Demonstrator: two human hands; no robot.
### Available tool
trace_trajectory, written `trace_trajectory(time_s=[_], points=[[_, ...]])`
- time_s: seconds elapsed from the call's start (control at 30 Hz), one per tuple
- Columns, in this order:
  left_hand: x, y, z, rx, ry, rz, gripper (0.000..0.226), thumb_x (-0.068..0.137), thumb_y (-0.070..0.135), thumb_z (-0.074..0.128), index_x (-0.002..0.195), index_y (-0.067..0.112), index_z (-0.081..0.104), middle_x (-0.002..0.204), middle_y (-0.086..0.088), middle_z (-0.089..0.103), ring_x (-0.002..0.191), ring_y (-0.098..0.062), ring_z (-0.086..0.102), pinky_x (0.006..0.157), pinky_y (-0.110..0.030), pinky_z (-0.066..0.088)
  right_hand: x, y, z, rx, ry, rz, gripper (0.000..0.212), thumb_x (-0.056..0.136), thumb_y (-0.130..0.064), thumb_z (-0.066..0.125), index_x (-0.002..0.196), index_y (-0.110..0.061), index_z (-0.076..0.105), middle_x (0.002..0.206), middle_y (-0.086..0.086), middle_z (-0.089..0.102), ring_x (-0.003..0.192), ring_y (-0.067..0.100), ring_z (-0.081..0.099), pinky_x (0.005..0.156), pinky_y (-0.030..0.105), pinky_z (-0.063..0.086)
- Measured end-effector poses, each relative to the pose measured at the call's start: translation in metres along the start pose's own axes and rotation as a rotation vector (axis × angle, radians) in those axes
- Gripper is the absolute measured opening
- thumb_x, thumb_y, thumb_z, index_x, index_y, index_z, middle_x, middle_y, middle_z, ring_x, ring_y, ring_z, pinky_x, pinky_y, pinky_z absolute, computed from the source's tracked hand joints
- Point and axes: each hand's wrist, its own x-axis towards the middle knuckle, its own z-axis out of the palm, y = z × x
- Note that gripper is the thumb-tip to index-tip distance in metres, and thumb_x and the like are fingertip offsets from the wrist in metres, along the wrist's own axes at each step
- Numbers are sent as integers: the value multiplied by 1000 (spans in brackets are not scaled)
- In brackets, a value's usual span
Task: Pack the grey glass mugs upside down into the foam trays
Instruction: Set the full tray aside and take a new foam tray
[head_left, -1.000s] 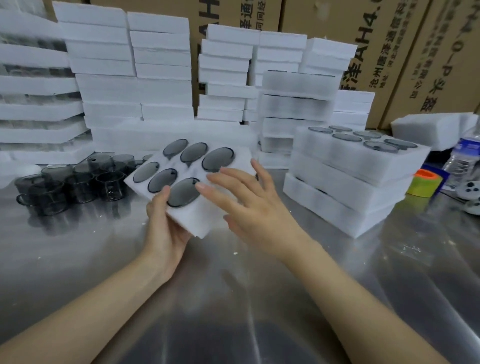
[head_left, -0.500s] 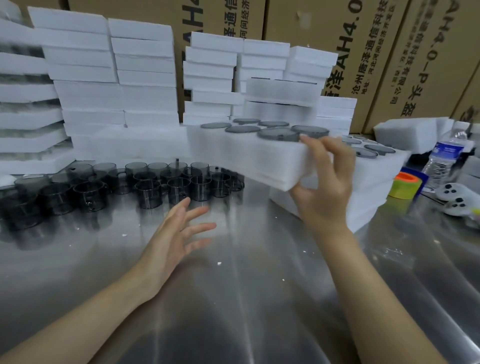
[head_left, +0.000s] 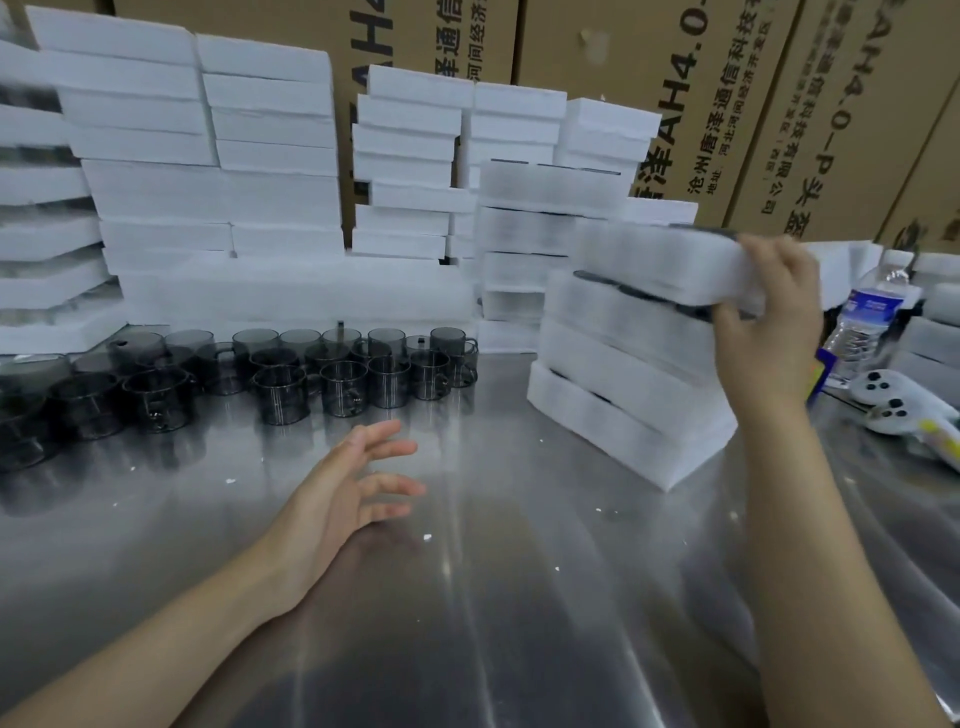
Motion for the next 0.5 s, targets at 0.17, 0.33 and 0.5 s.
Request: trace_trajectory(time_s=[0.17,0.33,0.5], points=[[0,0,1,15,-12,-11,57,87,45,35,128,12,54,123,-10,62,86,-24,66,80,-39,51,-1,7,1,134,2,113,55,70,13,40,120,-6,54,132,3,49,142,16,27,117,34,23],[-1,1,2,14,-13,-12,57,87,44,34,128,9,54,123,-13,60,85,-24,66,79,-38,50,-7,1,6,244,71,122,56,66,18,36,118,3,50,126,6,45,142,23,27,117,24,20],[-1,1,2,31,-26,-12,56,87,43,34,125,10,57,121,-14,60,83,-24,66,77,-35,51,-9,10,10,304,85,145,58,67,17,39,121,-2,52,135,8,41,143,24,22,118,26,15]])
